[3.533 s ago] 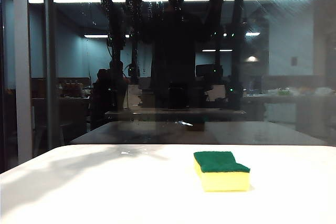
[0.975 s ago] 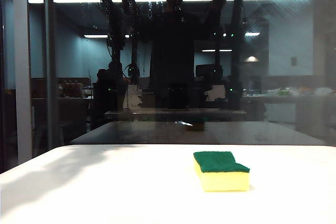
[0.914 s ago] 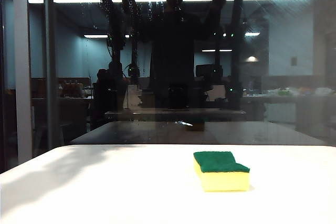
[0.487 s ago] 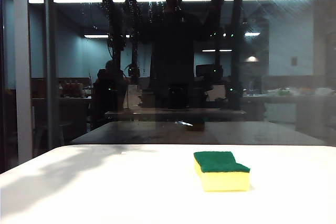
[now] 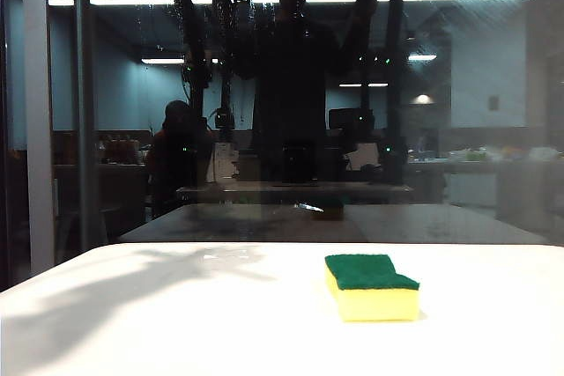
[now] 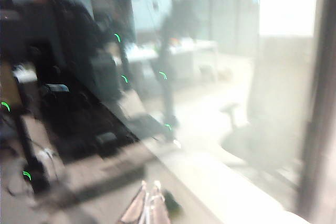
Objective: Reach upward to find where there is water on the glass, pick up the sponge from the table, dry the water, and finally place the sponge back on the table.
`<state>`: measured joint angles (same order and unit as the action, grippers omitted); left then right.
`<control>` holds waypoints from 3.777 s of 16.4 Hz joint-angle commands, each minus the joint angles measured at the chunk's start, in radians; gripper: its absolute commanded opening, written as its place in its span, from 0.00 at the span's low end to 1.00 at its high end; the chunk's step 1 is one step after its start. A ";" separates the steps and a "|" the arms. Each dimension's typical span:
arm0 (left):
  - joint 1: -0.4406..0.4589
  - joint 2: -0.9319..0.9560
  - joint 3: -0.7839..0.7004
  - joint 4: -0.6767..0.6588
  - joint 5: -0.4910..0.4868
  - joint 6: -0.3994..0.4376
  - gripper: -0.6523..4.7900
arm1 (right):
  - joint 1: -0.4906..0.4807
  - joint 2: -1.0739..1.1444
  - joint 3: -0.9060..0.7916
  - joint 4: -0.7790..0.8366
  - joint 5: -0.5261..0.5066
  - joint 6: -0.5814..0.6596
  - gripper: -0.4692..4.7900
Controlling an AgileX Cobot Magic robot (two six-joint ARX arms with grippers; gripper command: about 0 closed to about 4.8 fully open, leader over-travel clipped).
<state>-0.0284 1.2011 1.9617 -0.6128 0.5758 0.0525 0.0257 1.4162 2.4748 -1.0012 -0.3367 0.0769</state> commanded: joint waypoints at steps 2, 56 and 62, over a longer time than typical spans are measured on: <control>-0.117 -0.041 -0.001 -0.097 -0.040 0.030 0.24 | 0.000 -0.035 0.004 -0.013 0.001 -0.003 0.09; -0.649 0.839 -0.683 0.477 -0.090 -0.427 1.00 | 0.000 -0.067 -0.054 -0.064 0.005 -0.004 0.09; -0.669 0.877 -0.673 0.425 -0.190 -0.453 1.00 | 0.000 -0.068 -0.054 -0.064 0.005 -0.004 0.09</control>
<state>-0.6964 2.0727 1.2884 -0.1623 0.4263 -0.3897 0.0257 1.3537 2.4184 -1.0821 -0.3344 0.0769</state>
